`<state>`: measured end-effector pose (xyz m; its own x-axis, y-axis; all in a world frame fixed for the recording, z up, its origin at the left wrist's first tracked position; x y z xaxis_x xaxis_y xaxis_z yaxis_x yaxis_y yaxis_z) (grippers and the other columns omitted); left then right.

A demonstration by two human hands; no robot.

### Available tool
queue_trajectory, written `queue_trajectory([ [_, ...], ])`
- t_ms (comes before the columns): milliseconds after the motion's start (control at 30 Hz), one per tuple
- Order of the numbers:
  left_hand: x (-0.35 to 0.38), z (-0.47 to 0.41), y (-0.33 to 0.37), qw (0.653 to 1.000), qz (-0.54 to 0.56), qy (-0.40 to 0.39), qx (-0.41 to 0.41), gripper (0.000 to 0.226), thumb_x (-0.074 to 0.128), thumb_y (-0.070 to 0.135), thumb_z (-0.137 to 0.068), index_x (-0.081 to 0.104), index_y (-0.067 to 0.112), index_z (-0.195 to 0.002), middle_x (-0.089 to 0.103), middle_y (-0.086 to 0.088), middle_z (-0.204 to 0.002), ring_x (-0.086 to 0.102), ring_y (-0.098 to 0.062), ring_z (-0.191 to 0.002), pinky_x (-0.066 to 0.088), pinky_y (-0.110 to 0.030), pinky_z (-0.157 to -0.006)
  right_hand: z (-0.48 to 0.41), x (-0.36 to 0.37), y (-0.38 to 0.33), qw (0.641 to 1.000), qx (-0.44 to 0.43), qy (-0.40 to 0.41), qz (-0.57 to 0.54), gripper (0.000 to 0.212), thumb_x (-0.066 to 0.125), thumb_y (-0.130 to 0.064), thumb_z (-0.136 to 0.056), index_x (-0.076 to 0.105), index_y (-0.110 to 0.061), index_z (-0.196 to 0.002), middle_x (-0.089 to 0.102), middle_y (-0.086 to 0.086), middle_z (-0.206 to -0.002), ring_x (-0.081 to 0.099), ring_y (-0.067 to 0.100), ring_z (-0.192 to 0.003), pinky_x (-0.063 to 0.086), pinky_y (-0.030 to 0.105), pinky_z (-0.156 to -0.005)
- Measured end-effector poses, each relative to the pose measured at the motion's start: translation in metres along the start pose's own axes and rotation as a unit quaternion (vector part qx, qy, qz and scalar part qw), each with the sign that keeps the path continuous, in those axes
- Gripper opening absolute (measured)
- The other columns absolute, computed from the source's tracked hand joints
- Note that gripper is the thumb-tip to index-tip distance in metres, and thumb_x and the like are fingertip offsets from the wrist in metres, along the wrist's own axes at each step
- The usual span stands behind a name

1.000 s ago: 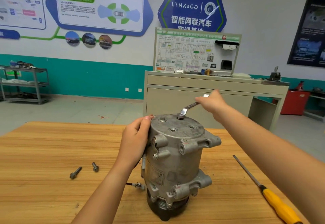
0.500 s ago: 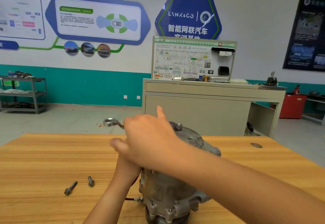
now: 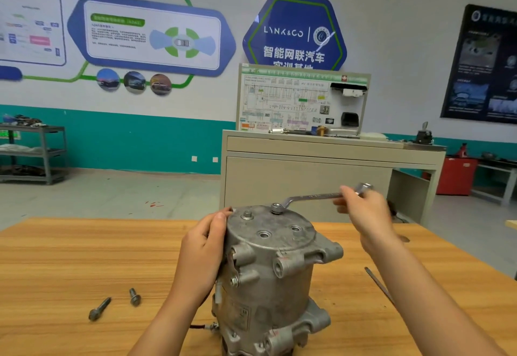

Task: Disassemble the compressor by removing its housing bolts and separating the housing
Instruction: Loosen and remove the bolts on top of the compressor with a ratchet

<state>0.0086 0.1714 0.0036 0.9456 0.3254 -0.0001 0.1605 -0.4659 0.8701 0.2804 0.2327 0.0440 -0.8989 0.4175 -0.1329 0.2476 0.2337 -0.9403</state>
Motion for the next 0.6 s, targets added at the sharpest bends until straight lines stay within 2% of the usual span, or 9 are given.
queue_trajectory([
  [133, -0.001, -0.001, 0.000, 1.000, -0.002, 0.007, 0.003, 0.027, 0.038, 0.030, -0.096, 0.063, 0.038, -0.092, 0.063, 0.024, -0.104, 0.056, 0.007, -0.102, 0.047, -0.029, -0.093, -0.041, 0.076, -0.030, 0.976, 0.030, -0.147, 0.158, 0.015, 0.049, -0.014, -0.092, 0.053, -0.004, -0.082, 0.059, 0.010, -0.076, 0.052, 0.018, -0.057, 0.042, 0.018, -0.046],
  [233, -0.002, -0.002, 0.002, 1.000, -0.020, 0.008, 0.020, 0.029, 0.038, 0.027, -0.097, 0.063, 0.038, -0.091, 0.063, 0.027, -0.100, 0.056, 0.014, -0.097, 0.046, -0.018, -0.084, -0.024, 0.140, -0.070, 0.891, -0.063, -0.264, 0.364, 0.026, 0.049, -0.015, -0.094, 0.045, -0.005, -0.070, 0.058, 0.010, -0.077, 0.055, 0.021, -0.066, 0.049, 0.023, -0.061],
  [300, -0.002, -0.002, 0.005, 0.999, -0.016, 0.019, 0.032, 0.032, 0.037, 0.022, -0.098, 0.064, 0.036, -0.088, 0.066, 0.027, -0.091, 0.057, 0.016, -0.092, 0.044, -0.008, -0.075, 0.005, 0.177, -0.090, 0.841, -0.129, -0.323, 0.414, 0.011, 0.051, -0.014, -0.093, 0.054, -0.004, -0.090, 0.057, 0.012, -0.095, 0.054, 0.022, -0.077, 0.045, 0.024, -0.059],
  [367, 0.000, -0.002, 0.007, 0.999, -0.010, 0.026, 0.036, 0.035, 0.037, 0.019, -0.098, 0.065, 0.034, -0.084, 0.069, 0.024, -0.081, 0.060, 0.011, -0.083, 0.045, -0.007, -0.067, 0.044, 0.205, -0.102, 0.785, -0.199, -0.368, 0.458, 0.029, 0.048, -0.014, -0.094, 0.049, -0.002, -0.120, 0.054, 0.011, -0.102, 0.053, 0.022, -0.089, 0.046, 0.025, -0.063],
  [400, 0.000, -0.001, 0.006, 0.999, -0.002, 0.027, 0.036, 0.035, 0.038, 0.019, -0.098, 0.065, 0.031, -0.080, 0.070, 0.019, -0.075, 0.061, 0.007, -0.075, 0.045, -0.011, -0.063, 0.063, 0.217, -0.108, 0.767, -0.239, -0.378, 0.461, 0.028, 0.047, -0.015, -0.094, 0.050, -0.003, -0.119, 0.051, 0.009, -0.091, 0.051, 0.022, -0.089, 0.045, 0.025, -0.064],
  [467, -0.008, -0.002, -0.003, 0.999, 0.002, 0.046, 0.030, 0.034, 0.041, 0.019, -0.097, 0.059, 0.022, -0.068, 0.063, 0.010, -0.058, 0.054, -0.001, -0.056, 0.040, -0.020, -0.053, 0.098, 0.222, -0.123, 0.763, -0.303, -0.358, 0.444, 0.013, 0.048, -0.019, -0.093, 0.052, -0.009, -0.085, 0.042, 0.003, -0.071, 0.048, 0.023, -0.082, 0.042, 0.031, -0.070],
  [533, -0.009, -0.002, -0.003, 0.997, -0.023, 0.069, 0.009, 0.031, 0.041, 0.009, -0.096, 0.047, 0.009, -0.065, 0.049, -0.001, -0.051, 0.041, -0.004, -0.052, 0.033, -0.025, -0.057, 0.137, 0.206, -0.137, 0.748, -0.416, -0.301, 0.421, 0.036, 0.051, -0.030, -0.092, 0.037, -0.014, -0.062, 0.037, -0.001, -0.061, 0.043, 0.019, -0.066, 0.037, 0.038, -0.082],
  [567, 0.006, 0.000, 0.013, 0.997, 0.041, 0.027, 0.060, 0.030, 0.036, -0.004, -0.094, 0.043, 0.007, -0.067, 0.042, -0.008, -0.054, 0.039, -0.004, -0.055, 0.032, -0.024, -0.065, 0.159, 0.187, -0.142, 0.744, -0.476, -0.263, 0.388, 0.043, 0.052, -0.039, -0.090, 0.035, -0.015, -0.058, 0.038, -0.002, -0.058, 0.039, 0.016, -0.058, 0.034, 0.039, -0.086],
  [600, -0.002, 0.009, 0.045, 0.972, 0.100, 0.090, 0.192, 0.031, 0.033, -0.015, -0.093, 0.041, 0.004, -0.070, 0.036, -0.006, -0.058, 0.038, -0.004, -0.059, 0.031, -0.021, -0.077, 0.174, 0.165, -0.142, 0.749, -0.521, -0.227, 0.342, 0.047, 0.055, -0.047, -0.087, 0.039, -0.014, -0.058, 0.041, -0.003, -0.056, 0.037, 0.014, -0.054, 0.033, 0.039, -0.087],
])
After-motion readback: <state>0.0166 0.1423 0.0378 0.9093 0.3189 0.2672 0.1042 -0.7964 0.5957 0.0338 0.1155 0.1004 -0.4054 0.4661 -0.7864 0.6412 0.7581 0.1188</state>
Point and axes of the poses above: each hand's wrist, its own z-axis away from the middle knuckle, its own x-axis out of the palm, y = z × x, the point moved 8 cm from there along -z, towards the middle knuckle
